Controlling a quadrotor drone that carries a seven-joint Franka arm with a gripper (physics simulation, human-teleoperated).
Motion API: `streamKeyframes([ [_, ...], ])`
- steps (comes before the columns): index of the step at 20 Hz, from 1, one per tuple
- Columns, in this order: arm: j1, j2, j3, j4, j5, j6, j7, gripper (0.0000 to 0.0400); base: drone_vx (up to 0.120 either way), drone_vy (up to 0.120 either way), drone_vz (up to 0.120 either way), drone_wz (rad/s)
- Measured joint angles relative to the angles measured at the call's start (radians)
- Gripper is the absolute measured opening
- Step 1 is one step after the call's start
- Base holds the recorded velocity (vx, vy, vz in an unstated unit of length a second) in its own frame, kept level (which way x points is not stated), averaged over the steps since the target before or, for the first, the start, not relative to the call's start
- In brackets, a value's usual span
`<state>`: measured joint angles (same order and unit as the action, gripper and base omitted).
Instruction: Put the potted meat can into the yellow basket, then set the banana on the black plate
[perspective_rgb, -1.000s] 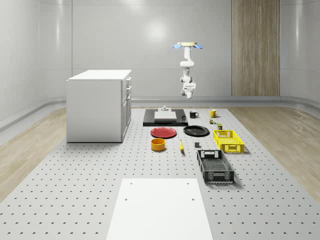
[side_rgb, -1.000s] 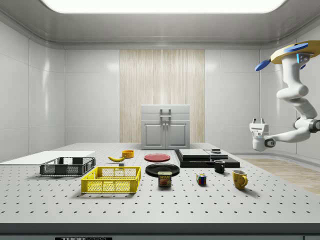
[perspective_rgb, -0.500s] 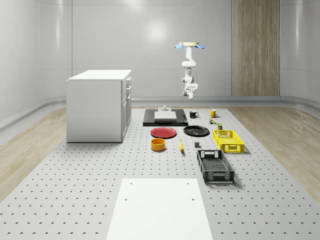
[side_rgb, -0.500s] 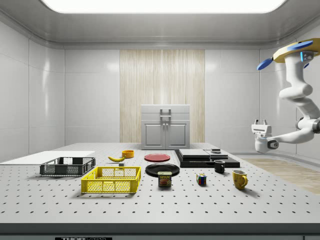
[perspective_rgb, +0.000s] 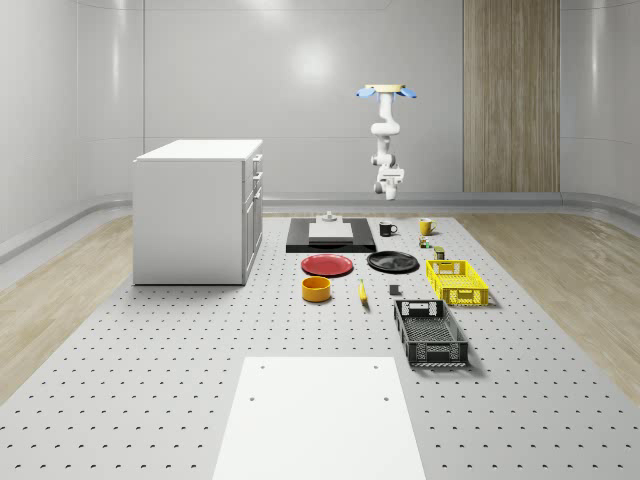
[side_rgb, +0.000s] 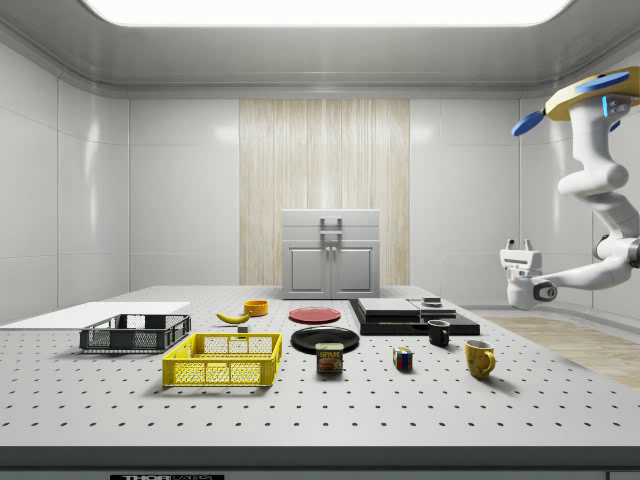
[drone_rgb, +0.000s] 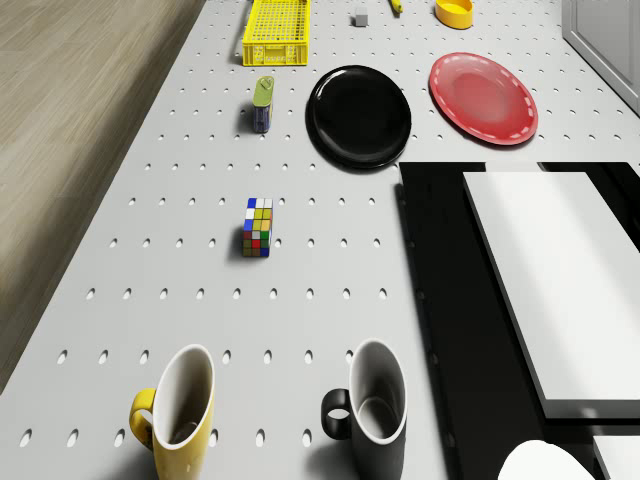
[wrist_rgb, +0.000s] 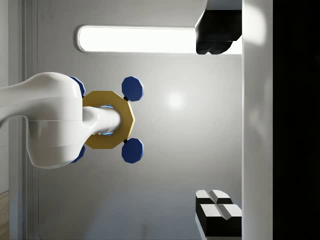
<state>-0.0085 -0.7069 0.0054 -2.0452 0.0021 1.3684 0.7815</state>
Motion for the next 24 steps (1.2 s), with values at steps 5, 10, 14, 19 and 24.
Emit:
streamKeyframes([
  [5, -0.001, -0.003, 0.001, -0.002, -0.001, 0.004, 0.000, 0.0400, 0.120, 0.120, 0.000, 0.000],
  [10, -0.002, -0.005, 0.004, -0.005, -0.005, 0.007, 0.000, 0.0400, 0.120, 0.120, 0.000, 0.000],
  [14, -0.003, -0.007, 0.008, -0.007, -0.010, 0.010, 0.001, 0.0400, 0.120, 0.120, 0.000, 0.000],
  [19, -0.007, -0.010, 0.019, -0.010, -0.026, 0.014, 0.003, 0.0400, 0.120, 0.120, 0.000, 0.000],
  [24, -0.015, -0.013, 0.046, -0.014, -0.063, 0.018, 0.008, 0.0400, 0.120, 0.120, 0.000, 0.000],
])
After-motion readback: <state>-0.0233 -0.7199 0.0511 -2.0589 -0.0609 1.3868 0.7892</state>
